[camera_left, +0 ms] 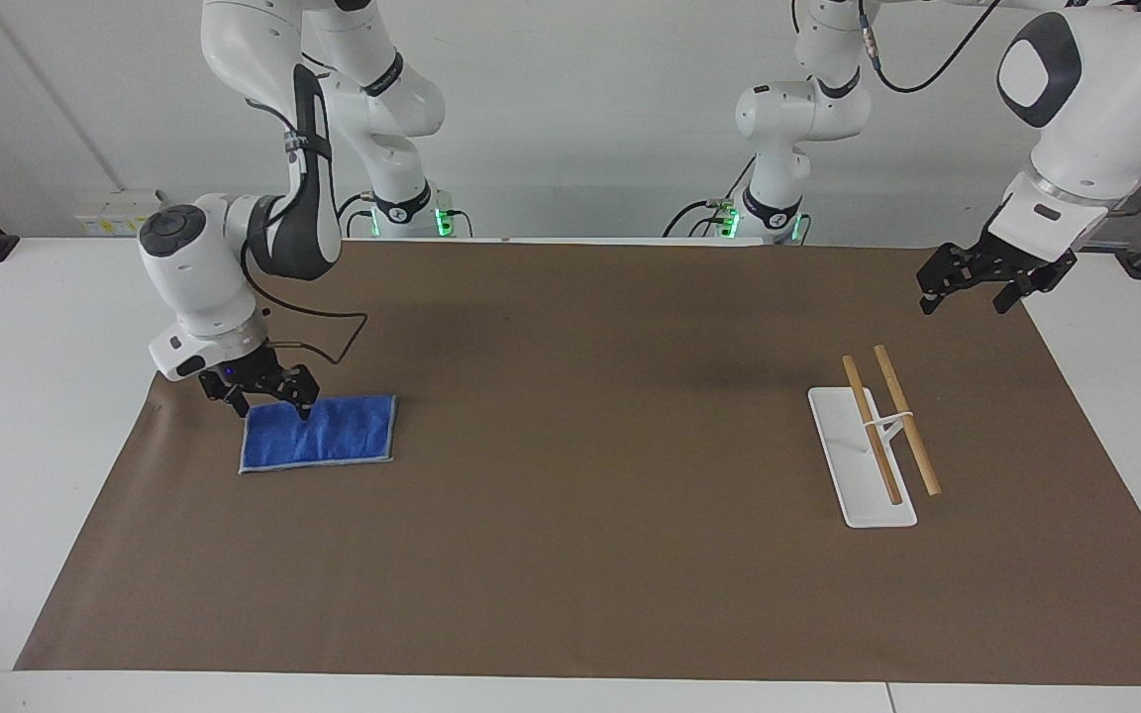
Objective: Right arm passes towel to left arm to hang
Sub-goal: 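Lower the right gripper onto the blue towel and grasp its edge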
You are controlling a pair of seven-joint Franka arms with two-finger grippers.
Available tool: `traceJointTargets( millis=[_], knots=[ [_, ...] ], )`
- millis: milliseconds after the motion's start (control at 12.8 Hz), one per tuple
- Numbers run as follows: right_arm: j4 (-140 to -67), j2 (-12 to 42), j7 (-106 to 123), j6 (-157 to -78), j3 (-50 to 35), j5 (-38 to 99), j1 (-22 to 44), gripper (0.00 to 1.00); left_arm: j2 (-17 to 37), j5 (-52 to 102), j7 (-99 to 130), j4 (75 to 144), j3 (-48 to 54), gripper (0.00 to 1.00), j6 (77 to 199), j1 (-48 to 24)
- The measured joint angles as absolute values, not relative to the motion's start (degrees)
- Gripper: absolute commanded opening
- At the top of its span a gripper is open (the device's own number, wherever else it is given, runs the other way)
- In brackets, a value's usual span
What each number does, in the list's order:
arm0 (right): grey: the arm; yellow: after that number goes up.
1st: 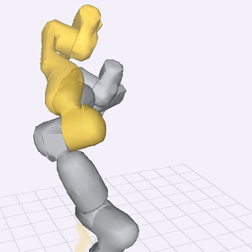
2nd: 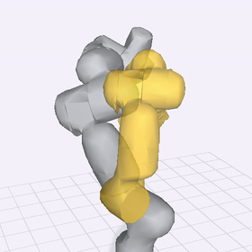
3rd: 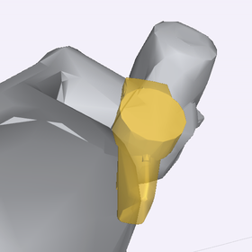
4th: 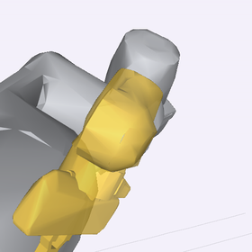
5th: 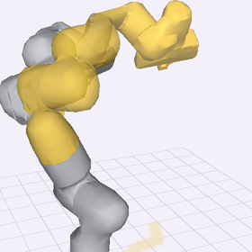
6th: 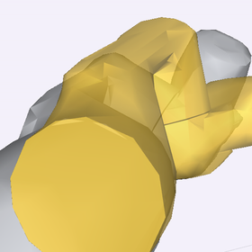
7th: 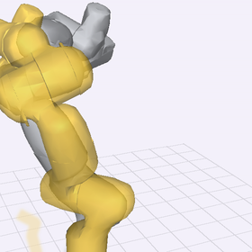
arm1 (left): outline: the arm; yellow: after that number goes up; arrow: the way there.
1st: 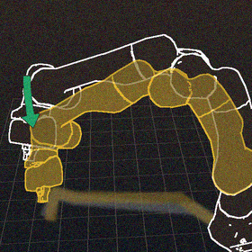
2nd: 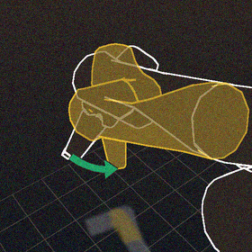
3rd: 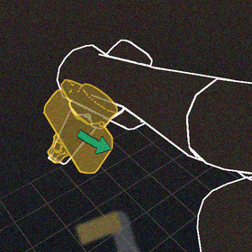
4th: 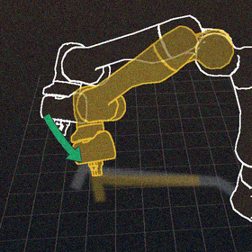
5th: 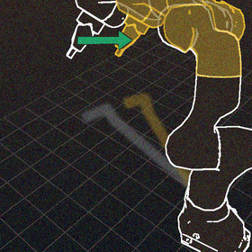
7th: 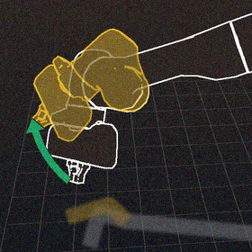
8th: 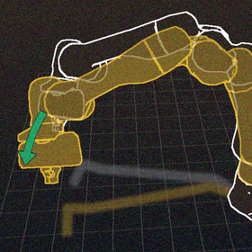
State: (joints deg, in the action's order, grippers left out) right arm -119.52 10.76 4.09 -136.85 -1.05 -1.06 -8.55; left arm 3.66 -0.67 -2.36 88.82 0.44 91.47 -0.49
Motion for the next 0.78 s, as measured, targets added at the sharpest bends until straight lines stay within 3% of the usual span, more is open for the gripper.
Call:
traceJointTargets(
  millis=[470,783],
  knots=[
    [-120.99,16.54,4.1,-143.36,-1.09,-1.06,-8.55,1.0,3.66,-0.67,-2.36,88.82,0.44,1.0,91.47,-0.49],
    [-121.16,17.0,4.1,-143.62,-1.12,-1.06,-8.54,1.0,3.65,-0.67,-2.36,88.82,0.44,1.0,91.47,-0.49]
  ],
)
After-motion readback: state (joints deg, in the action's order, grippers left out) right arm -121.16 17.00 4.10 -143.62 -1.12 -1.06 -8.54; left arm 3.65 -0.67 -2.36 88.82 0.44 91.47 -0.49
